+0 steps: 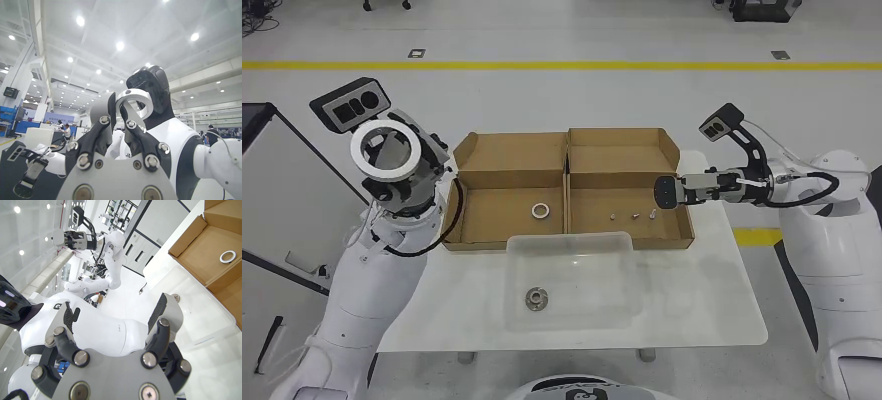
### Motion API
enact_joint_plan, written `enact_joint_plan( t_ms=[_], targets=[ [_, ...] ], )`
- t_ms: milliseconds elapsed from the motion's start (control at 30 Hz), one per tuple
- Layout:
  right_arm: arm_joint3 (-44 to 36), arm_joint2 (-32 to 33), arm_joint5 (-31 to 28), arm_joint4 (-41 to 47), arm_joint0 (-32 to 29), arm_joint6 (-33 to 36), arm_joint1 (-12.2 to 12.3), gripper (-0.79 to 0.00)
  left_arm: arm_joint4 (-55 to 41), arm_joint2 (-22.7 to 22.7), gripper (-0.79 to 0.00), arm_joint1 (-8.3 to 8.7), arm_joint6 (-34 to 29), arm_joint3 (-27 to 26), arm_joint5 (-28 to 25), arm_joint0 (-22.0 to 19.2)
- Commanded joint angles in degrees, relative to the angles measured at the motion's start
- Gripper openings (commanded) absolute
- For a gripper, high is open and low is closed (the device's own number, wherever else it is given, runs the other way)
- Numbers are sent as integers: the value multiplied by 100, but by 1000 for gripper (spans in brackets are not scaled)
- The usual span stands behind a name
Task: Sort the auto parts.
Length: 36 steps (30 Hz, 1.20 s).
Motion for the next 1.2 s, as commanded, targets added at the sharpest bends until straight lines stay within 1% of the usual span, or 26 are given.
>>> enact_joint_plan(
  t_ms=[0,100,200,267,333,467,600,700,800,900,1167],
  targets=[
    [0,0,0,0,0,0,0,0,0,0,-785,0,0,0,0,0],
    [0,0,0,0,0,0,0,0,331,-145,-785,-1,178,18,213,53],
    [0,0,0,0,0,0,0,0,978,-379,-785,17,237,169,511,119],
    [0,0,0,0,0,0,0,0,1505,-573,-785,40,292,283,800,179],
    [0,0,0,0,0,0,0,0,1711,-671,-785,46,440,256,1028,301],
    [0,0,0,0,0,0,0,0,1985,-883,-785,57,659,241,1308,503],
    [0,0,0,0,0,0,0,0,2561,-1027,-785,62,867,306,1756,431],
    [0,0,0,0,0,0,0,0,3544,-1153,-785,83,959,460,2206,237],
    [0,0,0,0,0,0,0,0,4933,-1227,-785,120,763,560,2223,60],
    [0,0,0,0,0,0,0,0,5903,-1212,-785,140,697,628,2274,23],
    [0,0,0,0,0,0,0,0,7101,-1233,-785,214,366,717,2442,192]
  ],
)
